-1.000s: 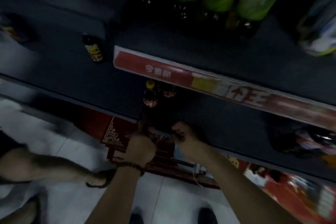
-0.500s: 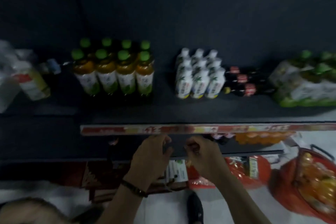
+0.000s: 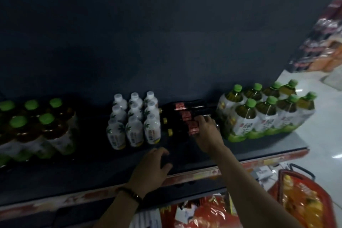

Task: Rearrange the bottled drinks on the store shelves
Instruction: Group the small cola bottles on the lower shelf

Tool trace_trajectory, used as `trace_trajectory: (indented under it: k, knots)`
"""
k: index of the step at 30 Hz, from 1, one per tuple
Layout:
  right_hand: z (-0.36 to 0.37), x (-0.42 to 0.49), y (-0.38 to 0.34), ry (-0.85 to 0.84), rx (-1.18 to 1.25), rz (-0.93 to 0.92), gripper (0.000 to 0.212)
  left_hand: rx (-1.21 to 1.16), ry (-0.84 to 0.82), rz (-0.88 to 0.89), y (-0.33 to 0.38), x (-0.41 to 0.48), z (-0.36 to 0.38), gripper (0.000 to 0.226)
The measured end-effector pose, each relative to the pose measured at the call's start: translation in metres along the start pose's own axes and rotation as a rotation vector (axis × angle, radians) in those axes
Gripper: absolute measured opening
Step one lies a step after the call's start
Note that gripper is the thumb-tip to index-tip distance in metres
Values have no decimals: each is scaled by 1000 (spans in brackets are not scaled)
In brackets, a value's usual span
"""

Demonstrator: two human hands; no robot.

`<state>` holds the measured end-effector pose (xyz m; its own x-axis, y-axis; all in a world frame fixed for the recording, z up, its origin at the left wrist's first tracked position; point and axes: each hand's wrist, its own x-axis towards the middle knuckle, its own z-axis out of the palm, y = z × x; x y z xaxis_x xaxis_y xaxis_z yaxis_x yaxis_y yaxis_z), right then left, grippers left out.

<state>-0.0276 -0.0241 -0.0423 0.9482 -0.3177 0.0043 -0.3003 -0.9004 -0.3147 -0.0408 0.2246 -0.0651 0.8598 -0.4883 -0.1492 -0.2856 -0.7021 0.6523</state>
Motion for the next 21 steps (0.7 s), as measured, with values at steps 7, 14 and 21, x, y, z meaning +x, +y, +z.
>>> trace_trajectory:
  k: [7, 14, 21]
  knots:
    - [-14, 35, 16, -213, -253, -95, 61, -164, -1, -64, 13, 32, 22, 24]
    - [10, 18, 17, -474, 102, -21, 78, -421, -78, -194, 19, 39, 32, 24]
    - [12, -29, 19, -232, 773, -73, 51, -1088, -73, -380, 41, 49, 32, 56]
